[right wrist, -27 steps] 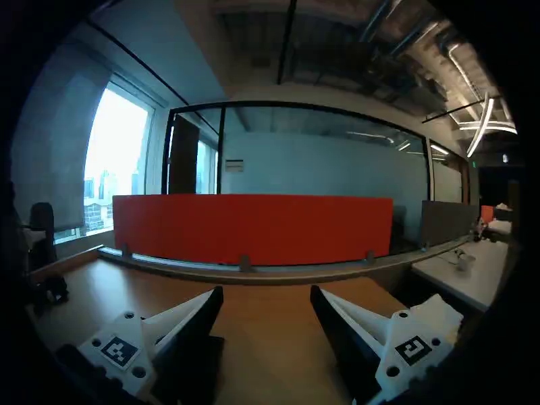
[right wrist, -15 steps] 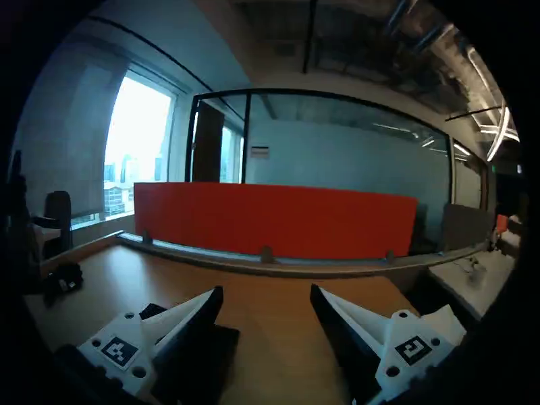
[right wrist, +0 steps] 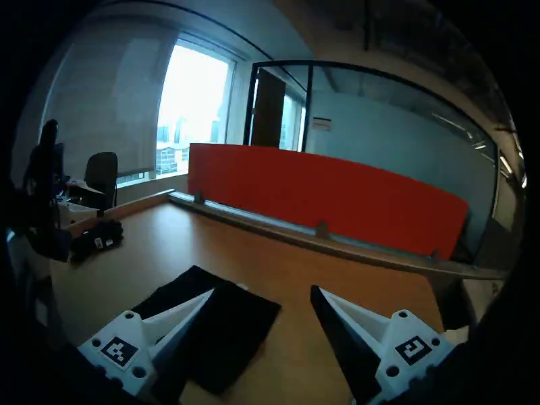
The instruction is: Fold towel
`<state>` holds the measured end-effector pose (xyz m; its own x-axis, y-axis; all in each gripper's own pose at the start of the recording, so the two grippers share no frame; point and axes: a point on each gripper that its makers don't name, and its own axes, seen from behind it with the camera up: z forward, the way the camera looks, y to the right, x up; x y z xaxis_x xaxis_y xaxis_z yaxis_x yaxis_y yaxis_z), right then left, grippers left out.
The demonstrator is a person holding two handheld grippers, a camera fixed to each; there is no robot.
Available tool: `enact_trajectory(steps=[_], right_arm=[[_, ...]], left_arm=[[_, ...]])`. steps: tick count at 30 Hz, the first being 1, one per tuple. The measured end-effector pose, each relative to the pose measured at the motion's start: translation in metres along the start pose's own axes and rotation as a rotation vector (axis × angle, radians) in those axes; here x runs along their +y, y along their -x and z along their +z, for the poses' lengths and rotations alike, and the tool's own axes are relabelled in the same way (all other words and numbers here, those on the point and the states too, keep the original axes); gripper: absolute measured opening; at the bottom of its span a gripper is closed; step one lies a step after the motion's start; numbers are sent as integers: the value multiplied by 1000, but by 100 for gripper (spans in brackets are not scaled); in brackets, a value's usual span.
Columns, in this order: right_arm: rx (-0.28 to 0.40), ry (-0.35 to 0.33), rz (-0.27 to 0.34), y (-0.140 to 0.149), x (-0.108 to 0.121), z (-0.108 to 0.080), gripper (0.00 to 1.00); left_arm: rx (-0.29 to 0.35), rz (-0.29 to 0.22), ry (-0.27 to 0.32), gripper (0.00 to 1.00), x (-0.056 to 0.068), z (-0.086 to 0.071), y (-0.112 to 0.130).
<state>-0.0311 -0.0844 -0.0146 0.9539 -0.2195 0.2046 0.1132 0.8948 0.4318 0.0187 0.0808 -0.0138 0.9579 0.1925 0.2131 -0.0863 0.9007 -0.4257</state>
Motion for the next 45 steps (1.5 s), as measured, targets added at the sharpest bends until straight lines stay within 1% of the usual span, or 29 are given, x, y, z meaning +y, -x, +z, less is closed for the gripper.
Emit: enact_trajectory(steps=[7,11,19,23,29,33,41,45], right_arm=[[-57,-69,-38,12,-16,3,100],[-94,-101,-66,23,-24,7,100],[-164,-160,-88,59,-39,14,100],[-199,-189,-103,80,-47,16,100],[-258,-219,-121,113,-56,19,100],[-292,-239,-119,132,-62,21,100],[-350,-262,-124,166,-69,26,100],[-380,-279,-128,182,-73,26,100]], left_arm=[[-36,27,57,99,9,4,11],[-67,43,84,99,15,7,22],[-148,53,134,99,33,12,62],[-187,66,147,99,41,14,82],[-238,73,185,99,55,18,109],[-269,80,200,99,61,22,126],[-333,79,241,99,75,33,160],[-367,70,265,99,81,37,176]])
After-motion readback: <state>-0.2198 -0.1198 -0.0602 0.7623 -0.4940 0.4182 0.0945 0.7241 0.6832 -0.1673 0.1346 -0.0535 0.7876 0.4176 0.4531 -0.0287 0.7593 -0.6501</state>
